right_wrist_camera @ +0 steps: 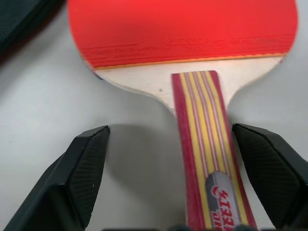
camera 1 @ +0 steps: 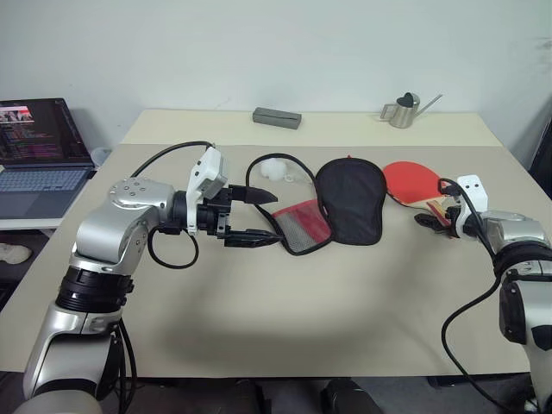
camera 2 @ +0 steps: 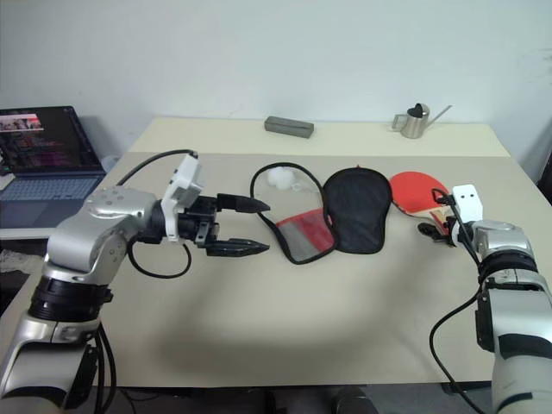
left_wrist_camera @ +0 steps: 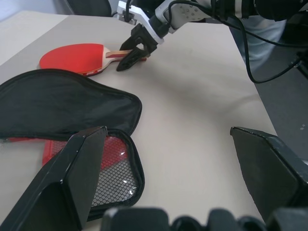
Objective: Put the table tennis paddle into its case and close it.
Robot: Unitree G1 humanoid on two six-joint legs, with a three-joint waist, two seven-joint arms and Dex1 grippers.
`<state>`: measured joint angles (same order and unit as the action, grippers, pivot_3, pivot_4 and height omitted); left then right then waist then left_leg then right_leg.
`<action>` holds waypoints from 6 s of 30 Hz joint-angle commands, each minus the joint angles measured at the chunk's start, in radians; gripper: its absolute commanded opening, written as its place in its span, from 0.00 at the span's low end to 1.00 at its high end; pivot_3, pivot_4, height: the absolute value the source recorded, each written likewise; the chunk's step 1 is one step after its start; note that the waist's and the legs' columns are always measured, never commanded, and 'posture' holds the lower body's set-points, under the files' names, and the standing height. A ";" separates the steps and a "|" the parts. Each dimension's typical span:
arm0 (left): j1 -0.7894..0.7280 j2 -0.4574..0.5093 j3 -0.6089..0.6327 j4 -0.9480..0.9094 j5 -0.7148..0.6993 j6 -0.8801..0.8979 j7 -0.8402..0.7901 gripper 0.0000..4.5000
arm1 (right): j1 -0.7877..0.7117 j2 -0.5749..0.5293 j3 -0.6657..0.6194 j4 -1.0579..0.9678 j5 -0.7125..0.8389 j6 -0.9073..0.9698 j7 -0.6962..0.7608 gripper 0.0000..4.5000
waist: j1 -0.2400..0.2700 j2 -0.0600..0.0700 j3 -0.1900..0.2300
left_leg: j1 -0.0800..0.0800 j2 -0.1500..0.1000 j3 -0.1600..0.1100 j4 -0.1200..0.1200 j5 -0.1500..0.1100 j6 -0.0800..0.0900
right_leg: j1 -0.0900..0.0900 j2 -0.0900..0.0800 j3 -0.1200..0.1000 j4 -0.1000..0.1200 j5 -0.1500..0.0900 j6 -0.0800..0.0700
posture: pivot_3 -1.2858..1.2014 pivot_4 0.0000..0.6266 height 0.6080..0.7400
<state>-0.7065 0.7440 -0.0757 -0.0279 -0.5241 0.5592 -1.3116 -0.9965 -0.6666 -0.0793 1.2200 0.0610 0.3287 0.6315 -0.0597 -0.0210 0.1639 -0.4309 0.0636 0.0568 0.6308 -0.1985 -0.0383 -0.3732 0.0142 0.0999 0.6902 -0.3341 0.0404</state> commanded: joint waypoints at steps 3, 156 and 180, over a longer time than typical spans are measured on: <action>-0.014 0.010 0.025 -0.003 0.001 -0.017 -0.003 1.00 | -0.028 0.002 -0.032 0.010 0.001 -0.026 -0.030 0.57 | 0.000 0.000 0.000 | 0.000 0.000 0.000 0.000 0.000 0.000 | 0.000 0.000 0.000 0.000 0.000 0.000 | 0.52 0.24 1.00; 0.161 0.059 0.249 -0.063 -0.035 -0.064 0.173 1.00 | 0.281 0.673 -0.029 -1.062 0.039 0.493 -0.771 0.66 | -0.023 0.000 0.000 | -0.002 0.001 -0.005 -0.002 0.003 -0.004 | -0.007 0.001 0.000 0.007 0.000 0.000 | 0.52 0.24 1.00; 0.173 0.082 0.287 0.136 0.011 -0.109 0.225 1.00 | 0.322 0.199 -0.033 -1.392 0.339 0.617 -0.081 0.66 | -0.022 -0.001 0.000 | -0.002 0.001 -0.006 -0.004 0.003 -0.004 | -0.007 0.001 0.000 0.005 0.000 0.000 | 0.52 0.24 1.00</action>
<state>-0.5249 0.8049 0.1858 0.0869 -0.5247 0.4768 -1.0817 -0.6596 -0.4264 -0.1023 -0.1503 0.3487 0.9551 0.4593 -0.0813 -0.0219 0.1640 -0.4332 0.0646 0.0511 0.6272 -0.1956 -0.0423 -0.3801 0.0152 0.0995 0.6952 -0.3344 0.0405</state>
